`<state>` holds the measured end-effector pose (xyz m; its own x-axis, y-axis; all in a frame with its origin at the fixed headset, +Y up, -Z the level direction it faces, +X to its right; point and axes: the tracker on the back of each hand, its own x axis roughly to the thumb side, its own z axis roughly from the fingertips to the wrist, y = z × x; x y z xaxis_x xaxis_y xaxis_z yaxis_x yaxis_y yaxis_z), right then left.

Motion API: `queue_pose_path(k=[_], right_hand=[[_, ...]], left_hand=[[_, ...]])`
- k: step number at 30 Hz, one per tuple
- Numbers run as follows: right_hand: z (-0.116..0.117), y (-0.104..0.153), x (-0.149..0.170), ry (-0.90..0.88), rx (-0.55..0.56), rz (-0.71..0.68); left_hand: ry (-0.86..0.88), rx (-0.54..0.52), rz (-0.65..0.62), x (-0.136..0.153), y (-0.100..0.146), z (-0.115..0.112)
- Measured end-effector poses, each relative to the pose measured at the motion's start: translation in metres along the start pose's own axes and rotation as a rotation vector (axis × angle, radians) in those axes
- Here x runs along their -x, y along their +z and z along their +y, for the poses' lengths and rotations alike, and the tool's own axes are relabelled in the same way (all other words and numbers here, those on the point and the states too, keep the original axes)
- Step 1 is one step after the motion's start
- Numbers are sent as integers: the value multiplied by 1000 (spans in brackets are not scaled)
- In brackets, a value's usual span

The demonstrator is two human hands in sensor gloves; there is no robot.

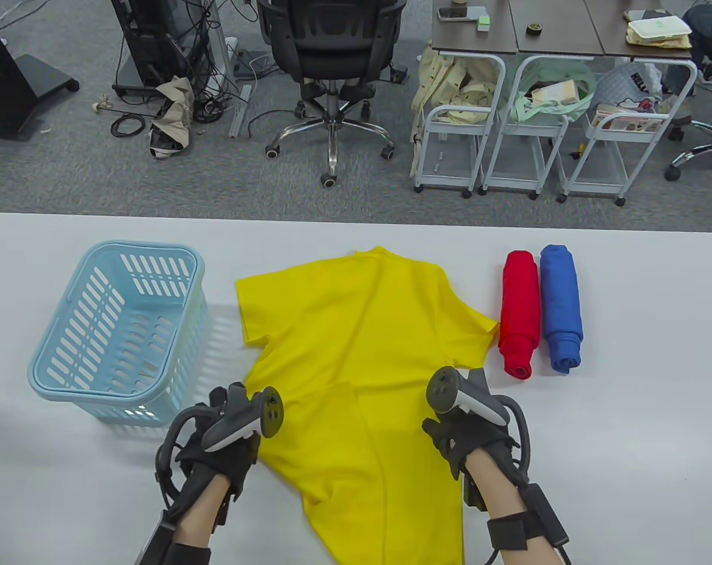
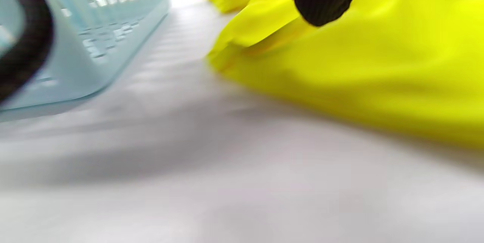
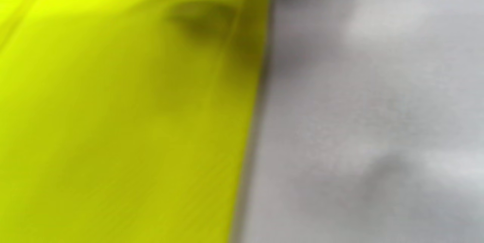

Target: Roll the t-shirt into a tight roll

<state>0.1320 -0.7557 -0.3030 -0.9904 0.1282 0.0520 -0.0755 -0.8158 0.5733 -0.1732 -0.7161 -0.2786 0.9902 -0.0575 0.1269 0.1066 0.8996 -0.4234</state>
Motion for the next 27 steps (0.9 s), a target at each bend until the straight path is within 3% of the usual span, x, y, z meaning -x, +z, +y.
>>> queue_pose_path(k=[2,4,7,11,14,18,22,27], right_hand=[[5,12,-19,19,-9,-117],[14,13,-31,5,-79,-201],[23,3,-35,93,-93,-140],[16,-16,-14,87,-75,-28],[10,-24,-4,36,-64,-7],[7,-29,10,-16,-45,31],[8,-25,5,13,-31,42],[5,-2,-15,78,-18,-8]], left_hand=[[94,-46,-99,-34,-6,7],[113,-12,-145,-57,-18,4],[6,79,-113,-75,-40,-18],[-92,177,-100,-57,-41,-48],[27,207,-141,-27,-30,-45],[-96,227,-28,19,-11,-38],[-196,280,113,33,1,-27],[54,28,94,15,15,2]])
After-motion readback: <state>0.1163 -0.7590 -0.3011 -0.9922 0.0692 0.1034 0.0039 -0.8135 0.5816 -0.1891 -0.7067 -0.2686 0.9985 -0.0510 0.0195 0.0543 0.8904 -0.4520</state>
